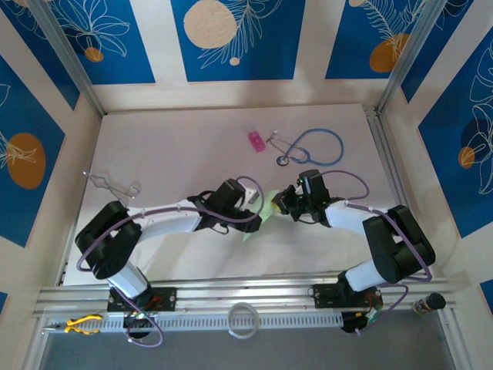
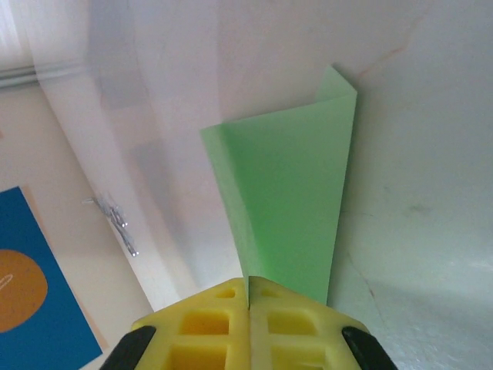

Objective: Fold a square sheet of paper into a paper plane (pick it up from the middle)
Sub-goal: Fold the wing for the fifth time at the center of the table.

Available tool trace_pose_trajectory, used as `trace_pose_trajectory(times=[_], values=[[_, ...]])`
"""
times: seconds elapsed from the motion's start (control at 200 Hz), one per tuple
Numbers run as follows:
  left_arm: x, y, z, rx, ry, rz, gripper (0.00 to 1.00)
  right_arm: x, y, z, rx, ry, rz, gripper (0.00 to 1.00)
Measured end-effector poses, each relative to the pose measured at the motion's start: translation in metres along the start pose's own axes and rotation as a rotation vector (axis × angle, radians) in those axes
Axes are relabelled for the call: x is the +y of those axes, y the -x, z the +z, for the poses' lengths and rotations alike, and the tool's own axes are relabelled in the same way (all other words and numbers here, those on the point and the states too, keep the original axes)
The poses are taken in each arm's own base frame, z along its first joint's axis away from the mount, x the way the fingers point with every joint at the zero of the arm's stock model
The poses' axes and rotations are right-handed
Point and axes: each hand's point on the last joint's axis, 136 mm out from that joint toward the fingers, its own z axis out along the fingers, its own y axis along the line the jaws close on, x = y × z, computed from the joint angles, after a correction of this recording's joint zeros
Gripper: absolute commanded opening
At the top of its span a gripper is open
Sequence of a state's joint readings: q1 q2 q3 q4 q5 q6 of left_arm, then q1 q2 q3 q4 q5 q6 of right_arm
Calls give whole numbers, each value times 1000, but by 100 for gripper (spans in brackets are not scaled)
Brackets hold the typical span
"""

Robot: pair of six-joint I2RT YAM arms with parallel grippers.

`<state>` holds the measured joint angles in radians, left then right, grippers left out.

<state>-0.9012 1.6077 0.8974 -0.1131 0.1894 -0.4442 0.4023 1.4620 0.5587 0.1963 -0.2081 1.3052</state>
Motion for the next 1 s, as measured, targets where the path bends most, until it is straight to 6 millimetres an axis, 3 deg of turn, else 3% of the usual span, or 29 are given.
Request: trace_pose_trajectory(times=[0.295,0.59,1.0], values=[[-8,-10,16,14,146,201,48,-5,0,1,-16,-26,42,2],[2,-18,21,20,253,271,47,-7,-1,1,-14,-33,57,2],[5,-23,25,11,356,375,39,-7,-3,2,-9,-34,60,2]])
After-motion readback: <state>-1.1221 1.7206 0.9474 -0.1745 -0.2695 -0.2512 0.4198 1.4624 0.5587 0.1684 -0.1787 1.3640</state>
